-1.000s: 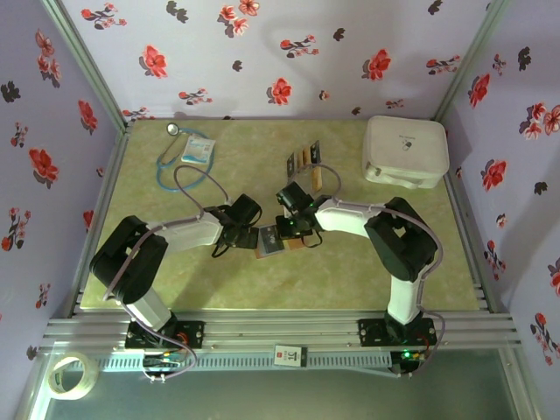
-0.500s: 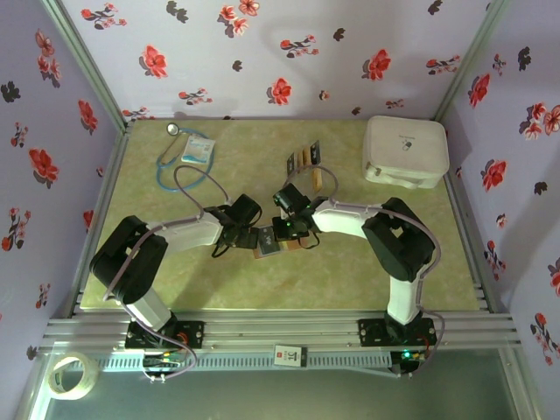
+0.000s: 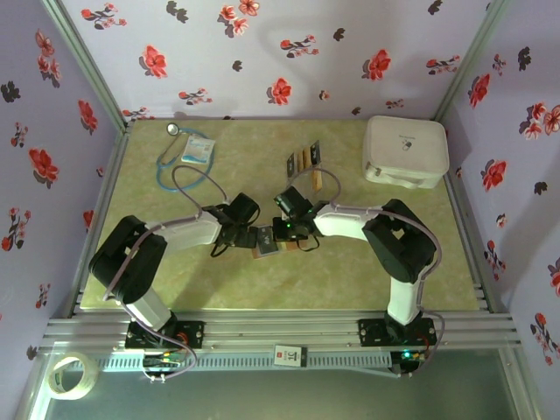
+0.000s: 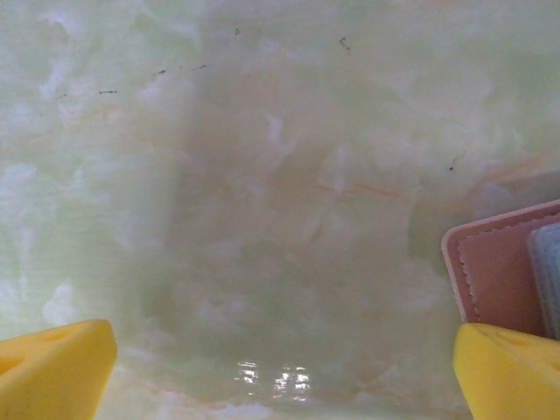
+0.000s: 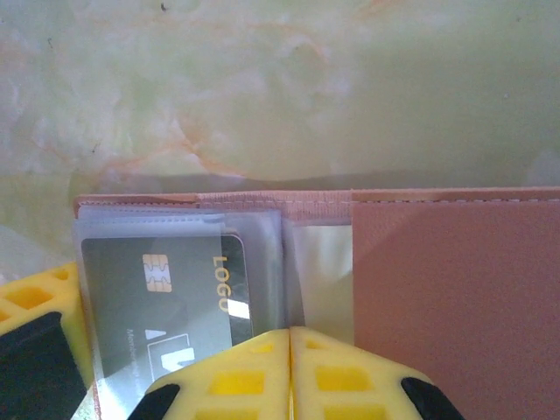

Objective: Put the credit cards into the card holder

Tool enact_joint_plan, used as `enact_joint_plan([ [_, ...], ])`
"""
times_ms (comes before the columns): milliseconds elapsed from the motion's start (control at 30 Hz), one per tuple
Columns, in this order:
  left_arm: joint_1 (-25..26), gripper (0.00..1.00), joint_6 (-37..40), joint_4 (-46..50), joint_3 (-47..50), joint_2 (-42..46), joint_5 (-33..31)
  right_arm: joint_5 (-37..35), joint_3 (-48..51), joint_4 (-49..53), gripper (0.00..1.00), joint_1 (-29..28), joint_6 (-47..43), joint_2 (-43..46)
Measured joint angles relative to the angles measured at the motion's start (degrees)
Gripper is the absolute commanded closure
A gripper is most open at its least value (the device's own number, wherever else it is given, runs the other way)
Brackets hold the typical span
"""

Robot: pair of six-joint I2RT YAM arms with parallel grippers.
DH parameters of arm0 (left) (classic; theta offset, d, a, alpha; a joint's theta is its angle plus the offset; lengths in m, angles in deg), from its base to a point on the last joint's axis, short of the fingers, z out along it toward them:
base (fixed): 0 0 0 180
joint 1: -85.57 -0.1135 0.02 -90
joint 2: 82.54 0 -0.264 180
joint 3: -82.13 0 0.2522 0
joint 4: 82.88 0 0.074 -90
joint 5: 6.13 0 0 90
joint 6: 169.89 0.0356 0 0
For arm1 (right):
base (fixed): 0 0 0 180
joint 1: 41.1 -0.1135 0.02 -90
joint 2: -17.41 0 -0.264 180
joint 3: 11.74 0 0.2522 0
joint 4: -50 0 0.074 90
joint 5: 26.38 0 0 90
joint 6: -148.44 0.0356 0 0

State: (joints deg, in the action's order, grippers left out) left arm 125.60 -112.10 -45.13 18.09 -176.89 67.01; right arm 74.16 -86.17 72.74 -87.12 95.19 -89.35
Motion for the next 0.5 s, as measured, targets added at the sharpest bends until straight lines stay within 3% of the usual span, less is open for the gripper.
enact_joint_plan([
  [500, -8.5, 0.00, 1.3, 2.2, 2.5, 5.9, 1.0, 0.8, 1.7, -2.6, 0.57, -1.9, 2.3, 5.9],
])
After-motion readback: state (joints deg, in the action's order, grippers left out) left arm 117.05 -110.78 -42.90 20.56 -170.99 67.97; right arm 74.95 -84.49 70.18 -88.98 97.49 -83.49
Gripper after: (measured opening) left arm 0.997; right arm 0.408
